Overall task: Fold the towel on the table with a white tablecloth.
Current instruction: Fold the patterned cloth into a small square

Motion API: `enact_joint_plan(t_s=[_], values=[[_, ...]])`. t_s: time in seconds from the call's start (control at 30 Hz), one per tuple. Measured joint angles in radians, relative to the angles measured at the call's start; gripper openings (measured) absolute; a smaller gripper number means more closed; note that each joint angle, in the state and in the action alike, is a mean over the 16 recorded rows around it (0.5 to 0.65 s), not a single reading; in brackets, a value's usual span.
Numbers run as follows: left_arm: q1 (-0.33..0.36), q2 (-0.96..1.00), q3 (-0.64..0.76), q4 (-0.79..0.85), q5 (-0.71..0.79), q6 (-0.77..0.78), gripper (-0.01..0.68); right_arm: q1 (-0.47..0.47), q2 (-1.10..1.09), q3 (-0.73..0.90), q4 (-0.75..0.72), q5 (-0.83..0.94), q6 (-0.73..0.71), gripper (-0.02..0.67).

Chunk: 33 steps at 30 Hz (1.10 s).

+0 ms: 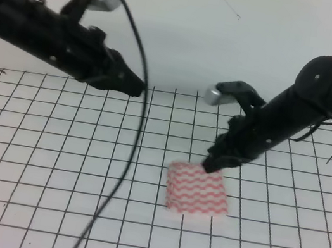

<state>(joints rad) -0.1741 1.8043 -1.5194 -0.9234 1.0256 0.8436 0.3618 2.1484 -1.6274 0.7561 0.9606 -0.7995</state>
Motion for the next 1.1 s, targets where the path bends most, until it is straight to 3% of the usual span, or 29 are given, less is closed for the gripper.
enact_joint_plan(t_s=[0.2, 0.43, 1.1], values=[[-0.083, 0.028, 0.011, 0.008, -0.053, -0.005, 0.001, -0.012, 0.01, -0.008, -0.139, -0.044, 0.1, 0.007], [-0.159, 0.094, 0.018, 0.033, -0.084, -0.017, 0.001, -0.016, 0.042, -0.008, -0.153, -0.102, 0.102, -0.001], [-0.213, 0.287, 0.018, 0.081, -0.094, -0.021, 0.001, -0.07, -0.087, -0.016, -0.143, -0.1, 0.098, -0.002]])
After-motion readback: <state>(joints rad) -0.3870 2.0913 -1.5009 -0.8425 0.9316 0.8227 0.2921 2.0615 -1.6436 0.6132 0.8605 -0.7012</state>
